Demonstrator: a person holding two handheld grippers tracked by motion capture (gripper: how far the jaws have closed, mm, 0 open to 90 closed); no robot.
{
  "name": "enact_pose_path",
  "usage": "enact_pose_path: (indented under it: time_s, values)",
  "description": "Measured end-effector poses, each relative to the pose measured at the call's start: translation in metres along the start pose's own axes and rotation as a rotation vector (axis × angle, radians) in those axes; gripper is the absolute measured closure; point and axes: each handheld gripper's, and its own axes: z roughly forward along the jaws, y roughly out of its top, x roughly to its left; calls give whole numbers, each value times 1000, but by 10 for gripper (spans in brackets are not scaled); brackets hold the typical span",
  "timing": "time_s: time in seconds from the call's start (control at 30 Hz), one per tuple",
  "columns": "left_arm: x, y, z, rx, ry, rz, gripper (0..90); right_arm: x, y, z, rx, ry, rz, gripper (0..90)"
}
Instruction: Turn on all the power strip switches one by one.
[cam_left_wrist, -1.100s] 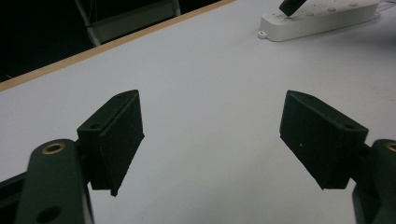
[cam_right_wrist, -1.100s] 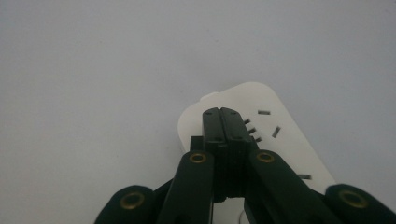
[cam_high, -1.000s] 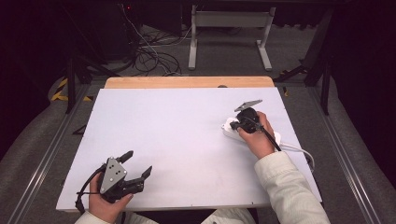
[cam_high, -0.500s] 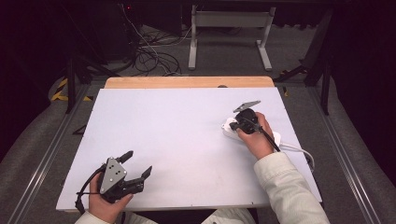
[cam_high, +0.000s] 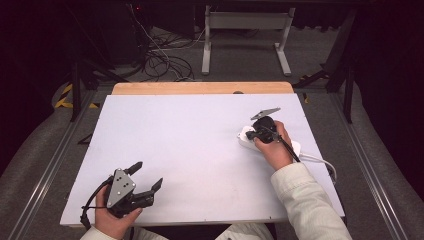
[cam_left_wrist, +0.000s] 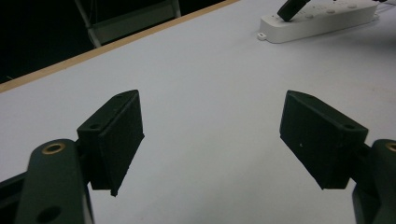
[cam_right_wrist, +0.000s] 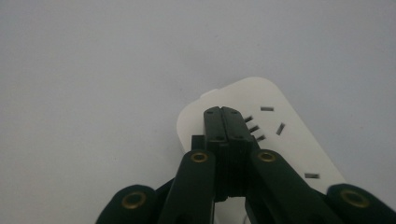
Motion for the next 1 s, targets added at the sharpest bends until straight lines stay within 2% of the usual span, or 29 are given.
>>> enact_pose_path:
  time_s: [0.23, 0.57, 0.63, 0.73, 0.77, 1.0]
  values:
    - [-1, 0, 1, 0, -3, -8, 218, -1, 0, 1, 1, 7, 14, 900]
    - [0, 0, 0, 0, -3, -2, 218, 2, 1, 1, 9, -14, -12, 900]
    - [1, 0, 0, -1, -2, -6, 218, 3, 2, -4, 0, -13, -21, 900]
    - [1, 0, 1, 2, -4, -12, 218, 4, 4, -23, -111, -4, 4, 900]
    - [1, 0, 1, 3, -4, -12, 218, 3, 6, -30, -133, 1, 3, 900]
    - [0, 0, 1, 0, 2, 0, 218, 8, 12, -54, -171, -6, -42, 900]
